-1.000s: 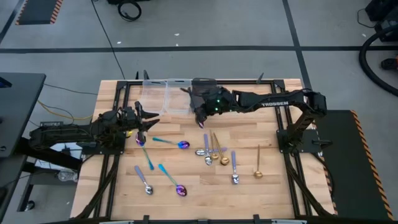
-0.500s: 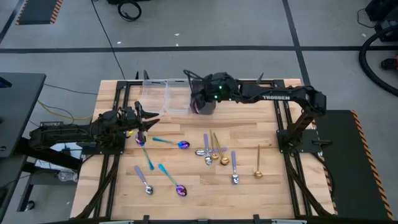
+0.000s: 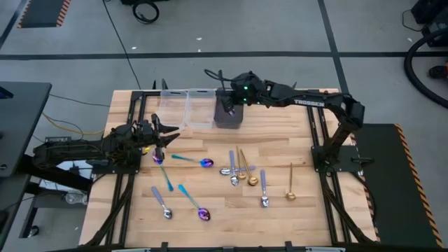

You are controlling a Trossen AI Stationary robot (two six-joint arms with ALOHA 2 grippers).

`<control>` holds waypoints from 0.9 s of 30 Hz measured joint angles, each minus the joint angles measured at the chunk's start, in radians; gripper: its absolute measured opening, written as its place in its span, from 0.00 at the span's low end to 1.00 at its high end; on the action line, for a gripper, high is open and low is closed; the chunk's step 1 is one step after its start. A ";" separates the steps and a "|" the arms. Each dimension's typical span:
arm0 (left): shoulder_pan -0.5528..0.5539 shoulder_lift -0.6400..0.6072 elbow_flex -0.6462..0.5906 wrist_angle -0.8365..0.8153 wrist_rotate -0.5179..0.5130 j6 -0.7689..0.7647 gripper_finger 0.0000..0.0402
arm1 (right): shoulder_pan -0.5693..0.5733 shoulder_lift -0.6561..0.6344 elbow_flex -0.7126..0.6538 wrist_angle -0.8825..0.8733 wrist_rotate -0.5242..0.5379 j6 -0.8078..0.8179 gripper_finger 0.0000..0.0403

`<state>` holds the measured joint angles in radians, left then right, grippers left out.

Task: Sort silverware by color (type)
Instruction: Put the iridescent spoon into the black bin

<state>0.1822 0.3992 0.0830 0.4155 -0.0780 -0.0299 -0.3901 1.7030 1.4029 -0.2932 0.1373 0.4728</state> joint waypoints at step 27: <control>0.000 0.001 0.000 -0.012 -0.002 -0.040 0.31 | -0.066 0.210 0.000 -0.062 0.003 0.057 0.05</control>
<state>0.1818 0.4000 0.0826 0.4034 -0.0795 -0.0696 -0.4557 1.9125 1.4025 -0.3554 0.1406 0.5297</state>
